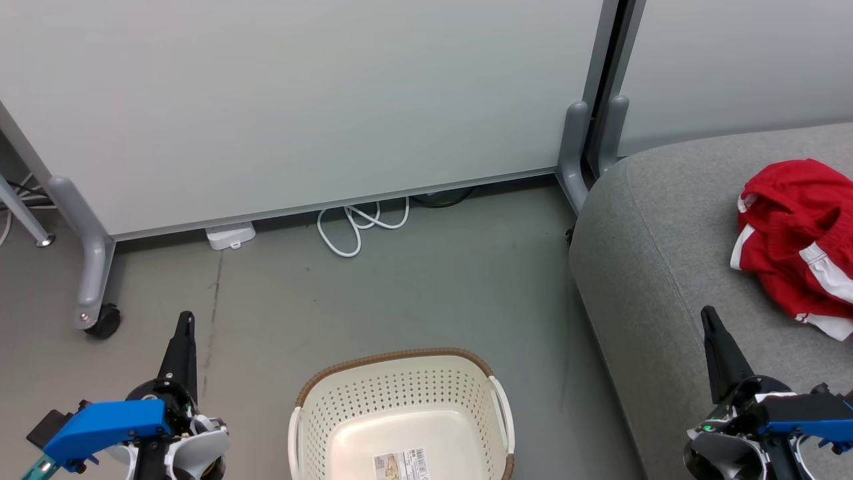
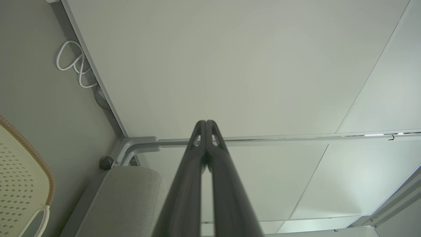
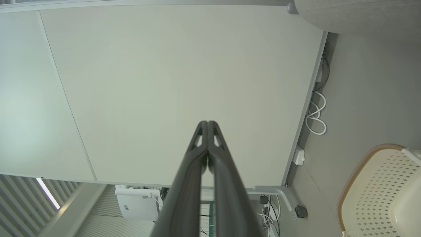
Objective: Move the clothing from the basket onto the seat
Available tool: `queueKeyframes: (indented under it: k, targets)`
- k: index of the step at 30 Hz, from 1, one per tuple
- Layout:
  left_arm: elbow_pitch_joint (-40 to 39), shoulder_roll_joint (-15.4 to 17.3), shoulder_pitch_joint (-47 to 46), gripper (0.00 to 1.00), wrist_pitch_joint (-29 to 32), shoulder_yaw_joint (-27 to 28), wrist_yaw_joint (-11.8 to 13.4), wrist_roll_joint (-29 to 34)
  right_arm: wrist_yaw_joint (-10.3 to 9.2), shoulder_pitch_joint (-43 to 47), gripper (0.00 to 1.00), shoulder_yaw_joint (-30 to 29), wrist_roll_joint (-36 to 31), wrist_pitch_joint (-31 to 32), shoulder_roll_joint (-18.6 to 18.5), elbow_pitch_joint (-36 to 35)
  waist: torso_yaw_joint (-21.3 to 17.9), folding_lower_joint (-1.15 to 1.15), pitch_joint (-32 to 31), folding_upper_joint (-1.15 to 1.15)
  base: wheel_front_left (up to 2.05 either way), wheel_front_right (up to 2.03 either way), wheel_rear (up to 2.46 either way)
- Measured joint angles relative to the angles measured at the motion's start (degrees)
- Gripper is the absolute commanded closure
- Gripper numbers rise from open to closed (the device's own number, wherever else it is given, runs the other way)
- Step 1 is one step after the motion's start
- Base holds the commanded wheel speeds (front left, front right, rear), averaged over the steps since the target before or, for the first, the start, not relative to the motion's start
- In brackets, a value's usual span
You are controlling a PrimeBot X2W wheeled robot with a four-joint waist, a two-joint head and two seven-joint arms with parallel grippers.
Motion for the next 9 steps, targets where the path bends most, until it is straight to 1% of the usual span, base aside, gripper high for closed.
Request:
queueKeyframes:
  k: [9]
  targets:
    - [0.0, 0.0, -0.2, 1.00, 0.1, 0.0, 0.0, -0.5, 0.00, 0.0, 1.00, 0.0, 0.5, 0.1, 0.0, 0.0, -0.1, 0.00, 0.0, 0.00, 0.00, 0.00, 0.00]
